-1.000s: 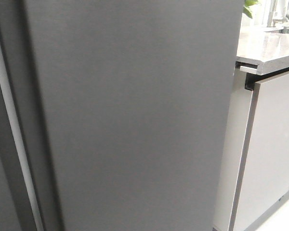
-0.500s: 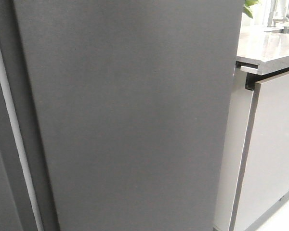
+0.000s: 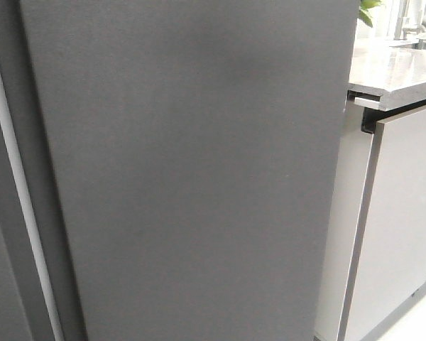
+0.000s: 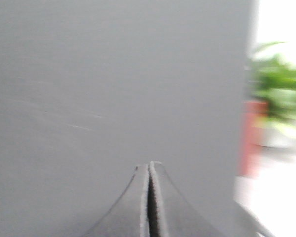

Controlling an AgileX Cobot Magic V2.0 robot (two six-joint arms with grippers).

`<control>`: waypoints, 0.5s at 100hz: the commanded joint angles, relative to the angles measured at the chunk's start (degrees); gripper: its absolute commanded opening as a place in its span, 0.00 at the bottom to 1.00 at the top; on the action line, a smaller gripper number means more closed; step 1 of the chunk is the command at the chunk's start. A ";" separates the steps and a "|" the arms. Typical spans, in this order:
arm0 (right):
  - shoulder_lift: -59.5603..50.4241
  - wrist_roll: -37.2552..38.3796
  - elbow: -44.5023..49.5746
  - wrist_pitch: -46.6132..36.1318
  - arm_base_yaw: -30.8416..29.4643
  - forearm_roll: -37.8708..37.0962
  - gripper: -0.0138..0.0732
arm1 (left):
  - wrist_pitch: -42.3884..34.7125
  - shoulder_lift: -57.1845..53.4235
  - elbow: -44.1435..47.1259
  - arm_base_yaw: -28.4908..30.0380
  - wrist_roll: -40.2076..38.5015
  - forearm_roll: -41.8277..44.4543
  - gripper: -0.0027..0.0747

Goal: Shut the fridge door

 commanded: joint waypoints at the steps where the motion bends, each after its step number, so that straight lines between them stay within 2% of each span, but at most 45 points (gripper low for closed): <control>1: -7.80 0.78 5.07 -3.29 -4.70 -0.01 0.07 | -4.40 1.09 1.60 0.13 -0.20 -0.09 0.01; 22: -22.19 0.78 17.97 2.28 -12.30 -0.38 0.07 | -4.40 1.09 1.60 0.13 -0.20 -0.09 0.01; 50: -37.43 0.78 34.54 2.45 -16.52 -0.47 0.07 | -4.40 1.09 1.60 0.13 -0.20 -0.09 0.01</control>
